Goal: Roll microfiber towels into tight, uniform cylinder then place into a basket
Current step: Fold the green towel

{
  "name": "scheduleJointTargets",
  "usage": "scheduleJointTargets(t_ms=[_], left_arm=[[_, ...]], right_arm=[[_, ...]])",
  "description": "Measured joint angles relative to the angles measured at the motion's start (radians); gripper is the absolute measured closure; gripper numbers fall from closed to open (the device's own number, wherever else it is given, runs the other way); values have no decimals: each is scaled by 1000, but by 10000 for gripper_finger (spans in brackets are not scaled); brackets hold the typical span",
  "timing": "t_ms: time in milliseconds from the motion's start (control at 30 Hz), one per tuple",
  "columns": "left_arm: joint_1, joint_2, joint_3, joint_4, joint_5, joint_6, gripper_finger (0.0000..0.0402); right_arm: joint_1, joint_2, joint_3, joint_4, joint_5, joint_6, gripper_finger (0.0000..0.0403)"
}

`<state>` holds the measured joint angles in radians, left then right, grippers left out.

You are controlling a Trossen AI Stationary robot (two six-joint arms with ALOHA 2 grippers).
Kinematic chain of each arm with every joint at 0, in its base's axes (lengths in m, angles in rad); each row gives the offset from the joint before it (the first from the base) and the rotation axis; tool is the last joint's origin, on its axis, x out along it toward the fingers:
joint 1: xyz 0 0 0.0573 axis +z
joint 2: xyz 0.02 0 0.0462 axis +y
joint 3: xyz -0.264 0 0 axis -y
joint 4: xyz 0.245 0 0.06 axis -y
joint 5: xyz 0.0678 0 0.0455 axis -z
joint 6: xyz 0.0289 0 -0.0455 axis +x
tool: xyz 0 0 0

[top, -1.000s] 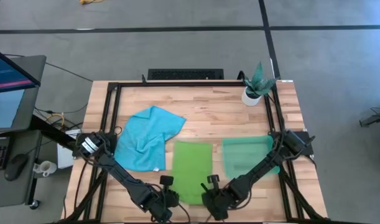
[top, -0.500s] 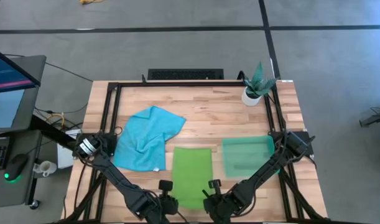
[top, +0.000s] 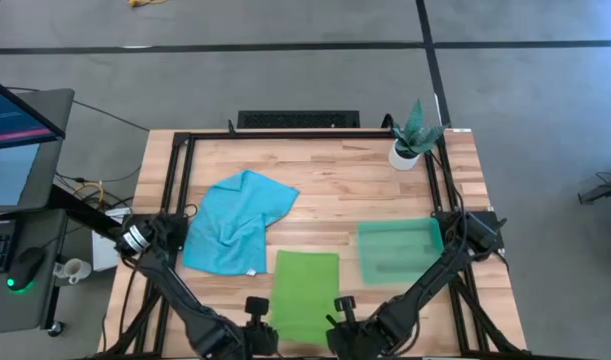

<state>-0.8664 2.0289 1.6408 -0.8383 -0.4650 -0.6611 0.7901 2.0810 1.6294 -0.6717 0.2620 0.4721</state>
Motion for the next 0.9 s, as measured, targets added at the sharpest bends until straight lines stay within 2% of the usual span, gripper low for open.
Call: scheduleJointTargets(t_ms=[333, 500, 600, 800, 900], left_arm=[[13, 0, 31, -111, -147, -24, 401], [54, 0, 14, -177, -161, -81, 401], [78, 0, 3, -212, -164, -122, 401], [130, 1, -8, -218, -126, -146, 401], [151, 1, -8, -228, -142, -149, 401]], right_arm=[[-10, -3, 45, -158, 141, 25, 395], [-56, -3, 45, -267, 214, 141, 394], [-79, -2, 44, -299, 219, 174, 393], [-121, 1, -20, -258, 235, 168, 396], [-145, 2, -56, -226, 238, 192, 395]])
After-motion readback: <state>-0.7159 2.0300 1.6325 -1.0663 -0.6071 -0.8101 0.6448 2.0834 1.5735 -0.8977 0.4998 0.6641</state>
